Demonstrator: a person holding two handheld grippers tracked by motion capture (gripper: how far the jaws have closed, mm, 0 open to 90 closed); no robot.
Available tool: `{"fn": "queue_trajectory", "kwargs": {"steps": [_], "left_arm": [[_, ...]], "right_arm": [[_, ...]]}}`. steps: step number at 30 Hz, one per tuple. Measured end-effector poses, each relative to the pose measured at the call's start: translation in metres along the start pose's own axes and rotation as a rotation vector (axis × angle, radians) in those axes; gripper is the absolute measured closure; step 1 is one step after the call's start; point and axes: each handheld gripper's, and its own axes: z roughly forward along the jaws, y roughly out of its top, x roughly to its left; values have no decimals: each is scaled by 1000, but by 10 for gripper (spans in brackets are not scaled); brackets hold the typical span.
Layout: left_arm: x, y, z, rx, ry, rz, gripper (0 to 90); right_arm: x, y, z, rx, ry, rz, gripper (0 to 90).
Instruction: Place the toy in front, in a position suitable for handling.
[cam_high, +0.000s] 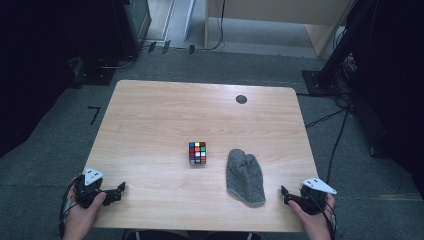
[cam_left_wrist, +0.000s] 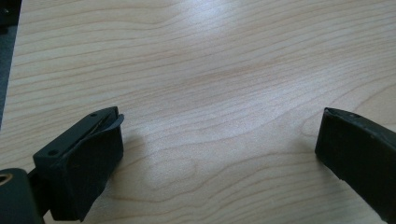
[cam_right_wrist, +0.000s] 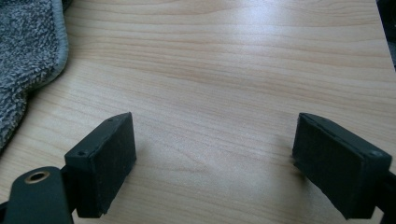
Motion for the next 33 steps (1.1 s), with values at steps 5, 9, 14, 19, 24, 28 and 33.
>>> {"fn": "queue_trajectory", "kwargs": {"steps": [5,9,14,19,24,28,33], "left_arm": [[-1,0,0,0,-17,18,10],[-1,0,0,0,-16,16,10],[-2,1,0,0,-14,14,10],[-2,0,0,0,-22,24,10],[-3,1,0,0,-17,18,10],[-5,1,1,0,-29,32,11],[-8,1,1,0,-34,36,10]], "right_arm": [[4,1,-3,17,-12,16,168],[18,7,-10,-30,45,42,167],[52,23,-21,-112,92,-11,167],[85,36,-28,-181,161,-21,168],[107,42,-21,-201,193,-39,171],[119,44,-12,-195,202,-51,175],[131,45,0,-184,202,-62,175]]}}
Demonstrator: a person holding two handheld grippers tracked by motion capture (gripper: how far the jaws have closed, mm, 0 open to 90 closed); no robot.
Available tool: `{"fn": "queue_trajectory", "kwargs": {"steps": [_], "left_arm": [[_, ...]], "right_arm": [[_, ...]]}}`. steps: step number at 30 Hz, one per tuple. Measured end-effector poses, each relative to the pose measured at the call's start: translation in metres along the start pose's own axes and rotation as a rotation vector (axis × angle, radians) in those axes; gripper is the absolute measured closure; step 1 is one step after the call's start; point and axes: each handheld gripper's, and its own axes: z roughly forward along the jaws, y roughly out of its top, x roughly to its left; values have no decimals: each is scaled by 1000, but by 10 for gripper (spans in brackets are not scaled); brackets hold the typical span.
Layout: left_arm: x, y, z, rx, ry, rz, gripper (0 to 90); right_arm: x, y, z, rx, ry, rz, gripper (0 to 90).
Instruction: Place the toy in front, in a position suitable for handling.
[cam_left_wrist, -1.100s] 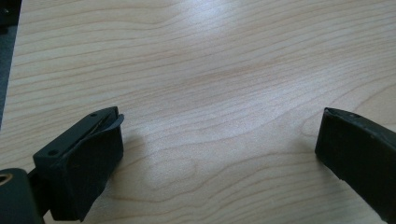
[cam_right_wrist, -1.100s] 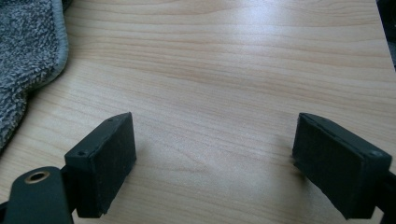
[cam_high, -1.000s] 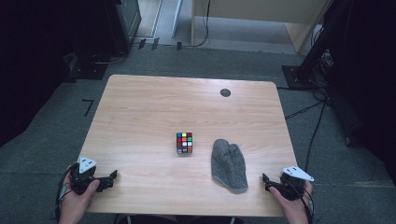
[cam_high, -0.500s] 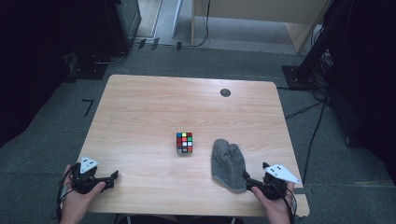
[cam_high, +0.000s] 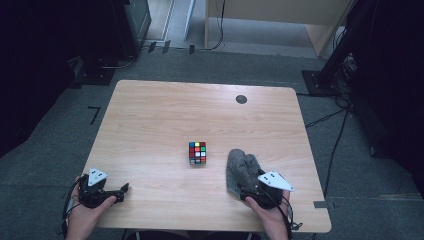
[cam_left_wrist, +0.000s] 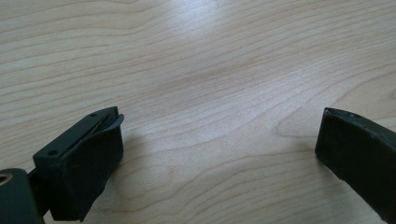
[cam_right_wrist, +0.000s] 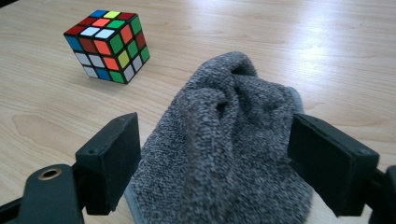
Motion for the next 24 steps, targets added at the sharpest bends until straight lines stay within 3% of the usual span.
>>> {"fn": "queue_trajectory", "kwargs": {"steps": [6,11,14,18,21,24], "left_arm": [[0,0,0,0,0,0,11],[-3,0,0,1,16,-18,10],[-6,2,0,12,19,-18,10],[-14,7,2,12,58,-18,10],[-21,12,4,6,19,-32,10],[-34,21,6,-7,-18,-21,11]], "right_arm": [[2,-8,20,33,-42,-42,179],[-1,-19,33,110,-33,-49,204],[-1,-19,34,123,-28,-47,228],[-3,-18,37,157,-8,-31,242],[-2,-18,37,161,-21,-43,248],[-1,-18,38,162,-26,-48,255]]}}
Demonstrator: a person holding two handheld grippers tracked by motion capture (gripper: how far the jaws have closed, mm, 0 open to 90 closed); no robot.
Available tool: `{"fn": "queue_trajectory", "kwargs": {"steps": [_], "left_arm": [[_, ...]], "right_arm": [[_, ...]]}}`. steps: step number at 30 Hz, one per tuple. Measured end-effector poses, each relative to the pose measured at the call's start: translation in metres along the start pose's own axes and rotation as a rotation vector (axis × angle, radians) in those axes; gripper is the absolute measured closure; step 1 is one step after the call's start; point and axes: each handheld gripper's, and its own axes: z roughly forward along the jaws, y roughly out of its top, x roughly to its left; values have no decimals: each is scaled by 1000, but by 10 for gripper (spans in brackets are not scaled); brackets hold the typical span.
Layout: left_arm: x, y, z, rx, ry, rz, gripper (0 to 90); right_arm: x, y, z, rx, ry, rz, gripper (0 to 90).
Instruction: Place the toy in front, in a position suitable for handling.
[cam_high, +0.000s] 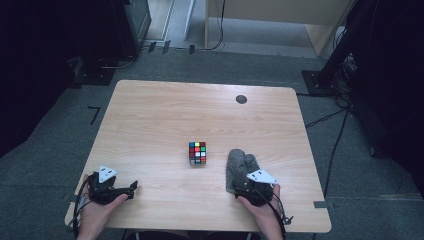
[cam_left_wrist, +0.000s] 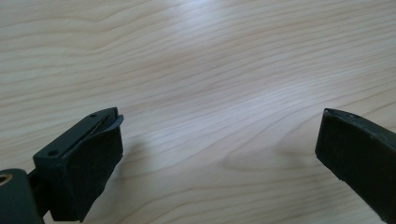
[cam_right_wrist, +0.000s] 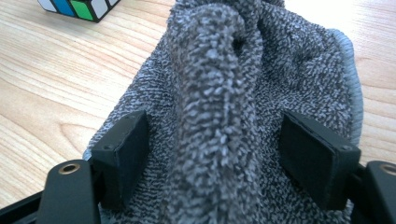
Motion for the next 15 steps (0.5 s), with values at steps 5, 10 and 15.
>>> {"fn": "queue_trajectory", "kwargs": {"steps": [5,10,15], "left_arm": [[-29,15,9,-9,-50,31,10],[-63,30,21,-15,-100,69,11],[-95,44,34,-25,-138,83,11]], "right_arm": [[0,1,1,-3,-3,2,279],[0,1,1,-3,-2,0,282],[0,1,1,-4,0,-1,286]]}}
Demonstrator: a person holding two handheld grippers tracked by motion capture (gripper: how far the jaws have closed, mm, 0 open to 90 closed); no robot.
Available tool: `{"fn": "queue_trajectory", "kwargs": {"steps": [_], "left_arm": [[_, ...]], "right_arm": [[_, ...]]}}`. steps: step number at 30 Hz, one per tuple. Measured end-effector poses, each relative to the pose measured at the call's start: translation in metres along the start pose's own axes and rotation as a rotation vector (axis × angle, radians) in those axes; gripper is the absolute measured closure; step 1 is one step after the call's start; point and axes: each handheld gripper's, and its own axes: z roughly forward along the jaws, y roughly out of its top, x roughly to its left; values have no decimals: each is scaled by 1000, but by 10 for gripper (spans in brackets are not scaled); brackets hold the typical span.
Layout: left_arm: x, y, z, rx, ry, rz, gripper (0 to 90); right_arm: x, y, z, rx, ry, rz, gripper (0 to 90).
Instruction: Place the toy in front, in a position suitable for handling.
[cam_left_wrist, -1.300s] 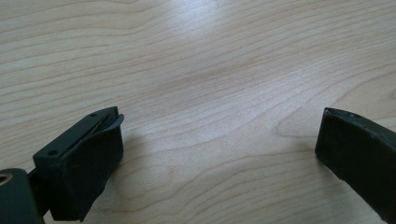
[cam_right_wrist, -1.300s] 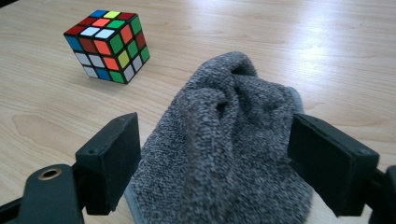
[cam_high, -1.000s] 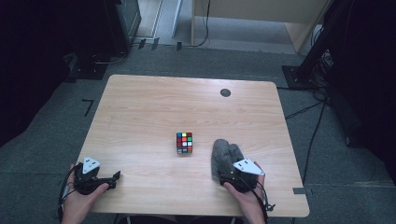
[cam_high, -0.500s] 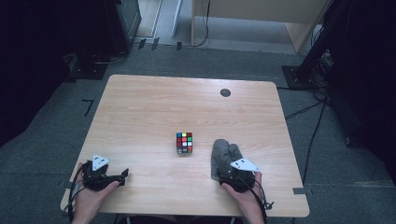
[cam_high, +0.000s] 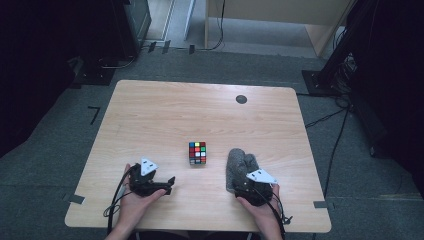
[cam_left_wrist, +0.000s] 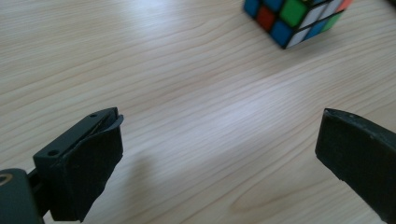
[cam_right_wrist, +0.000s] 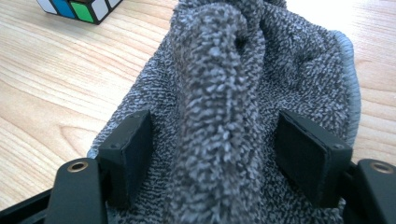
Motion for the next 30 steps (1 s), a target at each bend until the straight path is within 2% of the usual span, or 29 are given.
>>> {"fn": "queue_trajectory", "kwargs": {"steps": [1,2,3,9,12,17,19,23,25,26,27,29,30], "left_arm": [[0,0,0,0,0,0,11],[-11,5,7,-2,-11,1,11],[-16,8,10,-1,-18,1,11],[-41,22,27,-19,-12,-1,11],[-50,27,37,-21,-7,-27,11],[-55,31,48,-24,15,-59,11],[-58,36,56,-21,41,-84,11],[-67,44,63,-34,49,-81,11],[-70,49,67,-35,55,-94,11],[-70,49,67,-35,55,-94,11],[-69,53,71,-31,75,-106,11],[-68,56,74,-26,76,-119,11],[-67,57,76,-17,82,-114,11]], "right_arm": [[0,0,0,0,0,-1,286],[0,0,0,0,0,-1,287],[0,0,0,0,0,-1,286],[0,0,0,0,1,-1,288],[0,0,0,0,1,-1,289],[0,0,0,-2,2,-5,294],[0,0,0,-1,4,-3,297],[0,0,0,-1,7,-4,300],[0,0,0,-1,8,-4,301],[0,0,0,-1,8,-4,301],[0,0,0,-1,8,-6,303],[0,0,0,-1,9,-6,303],[0,0,0,-1,10,-5,303]]}}
